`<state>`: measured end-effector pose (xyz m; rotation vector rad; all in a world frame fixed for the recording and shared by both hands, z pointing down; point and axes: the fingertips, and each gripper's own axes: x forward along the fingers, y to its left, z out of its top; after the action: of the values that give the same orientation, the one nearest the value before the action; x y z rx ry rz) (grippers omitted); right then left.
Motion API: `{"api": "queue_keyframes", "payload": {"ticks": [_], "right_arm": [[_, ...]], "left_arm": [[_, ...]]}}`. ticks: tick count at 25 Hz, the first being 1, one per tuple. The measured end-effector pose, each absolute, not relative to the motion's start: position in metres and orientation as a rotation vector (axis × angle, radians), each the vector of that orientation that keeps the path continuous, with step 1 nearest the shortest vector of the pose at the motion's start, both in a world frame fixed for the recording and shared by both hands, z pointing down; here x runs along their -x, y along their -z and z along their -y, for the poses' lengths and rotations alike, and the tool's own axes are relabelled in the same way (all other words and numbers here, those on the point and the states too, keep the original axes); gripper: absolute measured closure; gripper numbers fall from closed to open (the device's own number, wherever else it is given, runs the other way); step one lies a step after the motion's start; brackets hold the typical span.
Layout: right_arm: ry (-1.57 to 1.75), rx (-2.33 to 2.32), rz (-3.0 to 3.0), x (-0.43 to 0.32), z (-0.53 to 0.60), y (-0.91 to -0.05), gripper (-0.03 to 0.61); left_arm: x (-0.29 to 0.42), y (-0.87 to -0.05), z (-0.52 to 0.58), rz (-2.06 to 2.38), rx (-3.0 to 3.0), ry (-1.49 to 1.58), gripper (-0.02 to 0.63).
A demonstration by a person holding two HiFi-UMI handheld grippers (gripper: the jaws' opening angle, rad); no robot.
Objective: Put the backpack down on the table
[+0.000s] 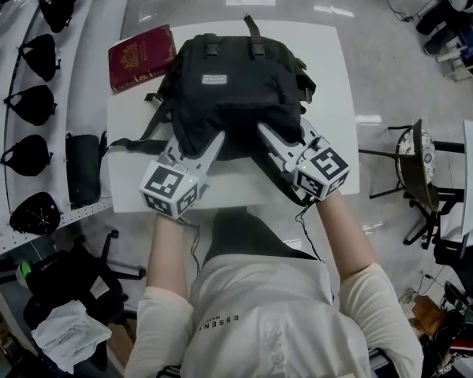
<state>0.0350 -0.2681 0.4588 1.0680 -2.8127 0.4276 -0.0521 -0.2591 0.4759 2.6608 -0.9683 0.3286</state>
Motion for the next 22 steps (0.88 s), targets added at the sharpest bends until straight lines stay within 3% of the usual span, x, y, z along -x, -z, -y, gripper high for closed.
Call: {"api": "queue_keyframes", "payload": {"ticks": [22], "right_arm": [[-0.554, -1.009, 2.787, -0.046, 0.215, -0.532, 0.463]], "left_arm": [[0.044, -0.543, 0.204, 0.962, -2.668, -0.319, 0.525]]}}
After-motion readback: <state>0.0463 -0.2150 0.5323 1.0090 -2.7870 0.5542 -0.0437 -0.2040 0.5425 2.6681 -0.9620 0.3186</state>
